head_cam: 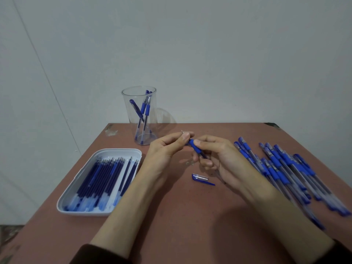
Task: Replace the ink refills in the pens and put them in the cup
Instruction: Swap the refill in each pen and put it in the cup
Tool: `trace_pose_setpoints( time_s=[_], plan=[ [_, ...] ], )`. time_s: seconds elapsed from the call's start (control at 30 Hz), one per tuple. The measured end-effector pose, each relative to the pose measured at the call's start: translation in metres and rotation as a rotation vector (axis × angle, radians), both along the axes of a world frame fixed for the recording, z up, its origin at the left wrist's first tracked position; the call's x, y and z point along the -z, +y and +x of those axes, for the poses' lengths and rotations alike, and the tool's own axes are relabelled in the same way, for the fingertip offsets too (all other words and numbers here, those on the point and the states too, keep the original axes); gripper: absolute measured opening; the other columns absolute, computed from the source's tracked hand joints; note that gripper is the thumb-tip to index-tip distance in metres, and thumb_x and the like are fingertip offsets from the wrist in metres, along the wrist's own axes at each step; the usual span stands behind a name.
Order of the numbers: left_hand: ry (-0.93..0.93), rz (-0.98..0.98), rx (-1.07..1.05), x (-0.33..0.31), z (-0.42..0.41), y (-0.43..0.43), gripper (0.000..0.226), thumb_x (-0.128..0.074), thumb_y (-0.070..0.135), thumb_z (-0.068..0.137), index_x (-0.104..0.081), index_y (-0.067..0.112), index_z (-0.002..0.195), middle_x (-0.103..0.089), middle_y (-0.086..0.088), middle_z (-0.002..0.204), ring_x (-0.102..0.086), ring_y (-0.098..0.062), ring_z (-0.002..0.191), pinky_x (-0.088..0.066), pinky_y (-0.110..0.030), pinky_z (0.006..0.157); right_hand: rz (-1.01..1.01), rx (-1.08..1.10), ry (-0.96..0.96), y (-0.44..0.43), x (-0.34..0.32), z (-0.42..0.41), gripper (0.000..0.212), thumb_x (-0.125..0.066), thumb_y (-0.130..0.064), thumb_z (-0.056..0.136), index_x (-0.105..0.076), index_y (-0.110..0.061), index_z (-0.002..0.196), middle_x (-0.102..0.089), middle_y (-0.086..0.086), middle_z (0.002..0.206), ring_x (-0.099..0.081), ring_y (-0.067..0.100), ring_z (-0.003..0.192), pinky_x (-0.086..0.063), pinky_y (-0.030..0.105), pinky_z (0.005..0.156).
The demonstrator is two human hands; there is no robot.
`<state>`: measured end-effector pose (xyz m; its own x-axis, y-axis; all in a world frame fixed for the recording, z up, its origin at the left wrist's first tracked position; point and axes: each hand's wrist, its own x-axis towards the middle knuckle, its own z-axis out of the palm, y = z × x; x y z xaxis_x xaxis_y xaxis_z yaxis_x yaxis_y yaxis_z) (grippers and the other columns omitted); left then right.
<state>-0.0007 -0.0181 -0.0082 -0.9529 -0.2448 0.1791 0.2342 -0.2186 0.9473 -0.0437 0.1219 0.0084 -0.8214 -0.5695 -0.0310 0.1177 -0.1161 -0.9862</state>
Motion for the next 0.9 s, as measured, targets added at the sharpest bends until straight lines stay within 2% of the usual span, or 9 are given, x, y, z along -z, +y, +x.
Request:
trace_pose_setpoints(
  time_s=[0.1, 0.2, 0.27, 0.33, 0.4, 0.5, 0.6, 0.77, 0.9],
  plan=[
    [0.016, -0.073, -0.020, 0.000, -0.001, 0.002, 0.013, -0.064, 0.022, 0.082, -0.072, 0.017, 0.093, -0.074, 0.006, 0.085, -0.067, -0.002, 0.081, -0.050, -0.013, 0.068, -0.005, 0.051, 0.024, -0.001, 0.000, -0.002, 0.012, -0.056, -0.011, 0.090, -0.062, -0.009, 0.080, -0.059, 0.010, 0.062, -0.035, 0.010, 0.041, -0.026, 0.019, 0.038],
    [-0.061, -0.180, 0.015, 0.007, -0.005, 0.001, 0.039, -0.078, 0.031, 0.074, -0.070, 0.018, 0.110, -0.073, 0.010, 0.100, -0.065, -0.005, 0.098, -0.048, -0.015, 0.078, -0.001, 0.161, 0.068, 0.000, -0.002, -0.007, 0.011, -0.057, -0.014, 0.090, -0.063, -0.010, 0.082, -0.061, 0.008, 0.062, -0.039, 0.012, 0.045, -0.024, 0.022, 0.042],
    [-0.114, -0.477, 0.012, 0.010, -0.004, -0.002, 0.045, -0.082, 0.040, 0.068, -0.071, 0.026, 0.110, -0.070, 0.018, 0.099, -0.062, -0.001, 0.096, -0.045, -0.019, 0.083, -0.023, 0.226, 0.058, 0.004, -0.004, -0.012, 0.011, -0.057, -0.013, 0.090, -0.061, -0.010, 0.081, -0.062, 0.008, 0.063, -0.040, 0.013, 0.046, -0.025, 0.024, 0.043],
    [-0.110, -0.831, 0.038, 0.011, -0.001, -0.003, 0.039, -0.080, 0.041, 0.071, -0.073, 0.029, 0.107, -0.068, 0.018, 0.097, -0.058, 0.009, 0.089, -0.041, -0.012, 0.078, -0.038, 0.271, 0.039, 0.007, -0.006, -0.014, 0.011, -0.056, -0.012, 0.091, -0.059, -0.010, 0.081, -0.062, 0.008, 0.062, -0.040, 0.013, 0.045, -0.025, 0.024, 0.043],
    [-0.096, -0.974, 0.135, 0.009, 0.002, -0.002, 0.033, -0.079, 0.040, 0.073, -0.074, 0.027, 0.103, -0.066, 0.014, 0.094, -0.058, 0.009, 0.089, -0.043, -0.009, 0.079, -0.049, 0.299, 0.029, 0.009, -0.006, -0.016, 0.012, -0.055, -0.011, 0.091, -0.058, -0.010, 0.080, -0.062, 0.009, 0.061, -0.040, 0.013, 0.043, -0.026, 0.022, 0.041],
    [-0.074, -1.174, 0.228, 0.009, 0.005, -0.003, 0.021, -0.076, 0.033, 0.077, -0.075, 0.028, 0.097, -0.066, 0.011, 0.101, -0.055, -0.001, 0.097, -0.042, -0.017, 0.088, -0.056, 0.308, 0.026, 0.009, -0.005, -0.016, 0.012, -0.056, -0.010, 0.091, -0.058, -0.010, 0.079, -0.062, 0.010, 0.062, -0.040, 0.013, 0.042, -0.027, 0.021, 0.038],
    [-0.067, -1.116, 0.174, 0.013, 0.002, -0.005, 0.014, -0.077, 0.025, 0.077, -0.074, 0.027, 0.091, -0.069, 0.008, 0.095, -0.060, -0.005, 0.089, -0.047, -0.022, 0.084, -0.013, 0.330, 0.096, 0.010, -0.004, -0.016, 0.010, -0.057, -0.011, 0.091, -0.060, -0.010, 0.081, -0.062, 0.009, 0.062, -0.042, 0.013, 0.044, -0.030, 0.021, 0.039],
    [-0.054, -0.768, -0.172, 0.010, -0.002, -0.010, 0.020, -0.077, 0.010, 0.075, -0.067, 0.027, 0.078, -0.067, 0.005, 0.075, -0.059, -0.002, 0.061, -0.047, -0.015, 0.062, 0.322, 0.400, 0.582, 0.010, 0.004, -0.015, 0.011, -0.066, -0.012, 0.083, -0.066, -0.023, 0.080, -0.066, 0.005, 0.068, -0.061, 0.025, 0.068, -0.049, 0.036, 0.065],
    [-0.038, -0.629, -0.272, 0.007, -0.003, -0.015, 0.025, -0.078, 0.004, 0.074, -0.066, 0.026, 0.077, -0.066, 0.012, 0.073, -0.058, 0.004, 0.060, -0.044, -0.007, 0.059, 0.479, 0.407, 0.786, 0.009, 0.009, -0.015, 0.020, -0.065, -0.011, 0.081, -0.061, -0.030, 0.074, -0.061, -0.010, 0.066, -0.055, 0.009, 0.063, -0.045, 0.028, 0.062]
  ],
)
